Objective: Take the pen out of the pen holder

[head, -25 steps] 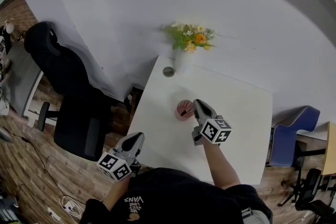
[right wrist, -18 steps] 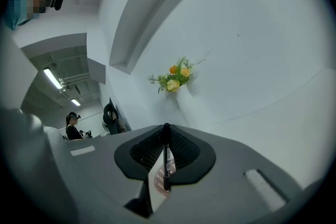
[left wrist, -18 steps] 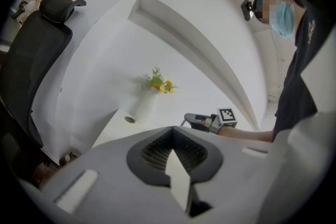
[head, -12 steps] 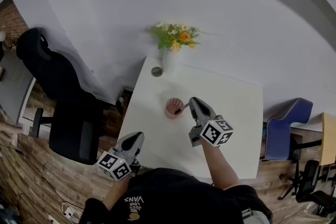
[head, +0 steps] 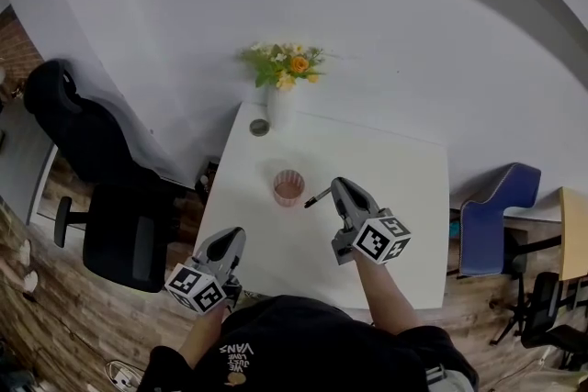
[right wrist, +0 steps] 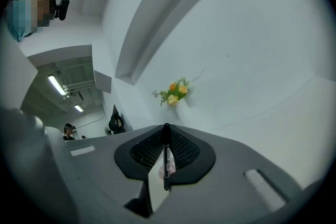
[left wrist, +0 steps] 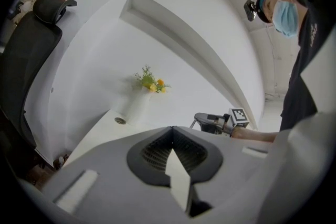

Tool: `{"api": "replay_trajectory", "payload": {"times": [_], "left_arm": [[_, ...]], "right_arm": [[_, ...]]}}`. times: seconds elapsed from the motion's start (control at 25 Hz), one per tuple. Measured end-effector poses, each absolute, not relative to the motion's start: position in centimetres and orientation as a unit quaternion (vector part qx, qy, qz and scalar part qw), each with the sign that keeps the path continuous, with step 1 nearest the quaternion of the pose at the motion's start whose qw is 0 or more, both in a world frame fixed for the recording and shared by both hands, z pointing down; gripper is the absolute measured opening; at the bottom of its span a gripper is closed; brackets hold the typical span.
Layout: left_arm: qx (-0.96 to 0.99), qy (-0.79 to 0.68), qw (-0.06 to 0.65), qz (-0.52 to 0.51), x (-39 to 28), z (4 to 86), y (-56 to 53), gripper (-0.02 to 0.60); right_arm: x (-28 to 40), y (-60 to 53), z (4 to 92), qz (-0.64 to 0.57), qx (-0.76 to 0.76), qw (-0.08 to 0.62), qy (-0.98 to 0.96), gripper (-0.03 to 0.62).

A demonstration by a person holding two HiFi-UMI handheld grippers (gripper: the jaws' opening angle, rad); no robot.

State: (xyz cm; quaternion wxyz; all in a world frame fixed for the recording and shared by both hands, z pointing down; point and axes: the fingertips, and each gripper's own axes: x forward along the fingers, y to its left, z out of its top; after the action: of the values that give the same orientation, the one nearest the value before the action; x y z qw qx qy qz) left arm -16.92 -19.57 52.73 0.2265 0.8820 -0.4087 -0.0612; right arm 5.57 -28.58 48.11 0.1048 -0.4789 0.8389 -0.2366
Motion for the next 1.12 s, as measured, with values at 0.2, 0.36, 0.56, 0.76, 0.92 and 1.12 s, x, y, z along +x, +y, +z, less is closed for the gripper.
{"api": "replay_trajectory", "payload": {"times": [0.2,0.36,0.56,0.76,0.92,1.12], "left_arm": [[0.882,-0.413,0.220,-0.064,-15.7,52.4,-19.6,0.052],[0.881,-0.415,0.219,-0.067,-14.3,52.3,-19.4,0.052],[0.879,-0.419,0.219,-0.066,-12.4,52.5,-19.0,0.052],[0.878,-0.422,0.217,-0.066,-10.5,52.4,-18.4,0.052],[0.876,-0.425,0.217,-0.067,-9.1,52.6,-17.8,0.052],[0.874,-0.430,0.218,-0.068,-7.7,52.8,-17.0,0.052]], "right_arm": [[7.8,-26.7,48.9,-0.243,-0.487,0.102,0.833,0.031],[9.9,-25.3,49.8,-0.254,-0.494,0.100,0.825,0.031],[12.5,-23.6,50.9,-0.265,-0.500,0.097,0.819,0.031],[15.0,-22.2,51.4,-0.269,-0.504,0.095,0.815,0.031],[16.5,-21.3,52.0,-0.273,-0.503,0.095,0.815,0.031],[17.7,-20.2,52.7,-0.279,-0.497,0.090,0.817,0.031]]}}
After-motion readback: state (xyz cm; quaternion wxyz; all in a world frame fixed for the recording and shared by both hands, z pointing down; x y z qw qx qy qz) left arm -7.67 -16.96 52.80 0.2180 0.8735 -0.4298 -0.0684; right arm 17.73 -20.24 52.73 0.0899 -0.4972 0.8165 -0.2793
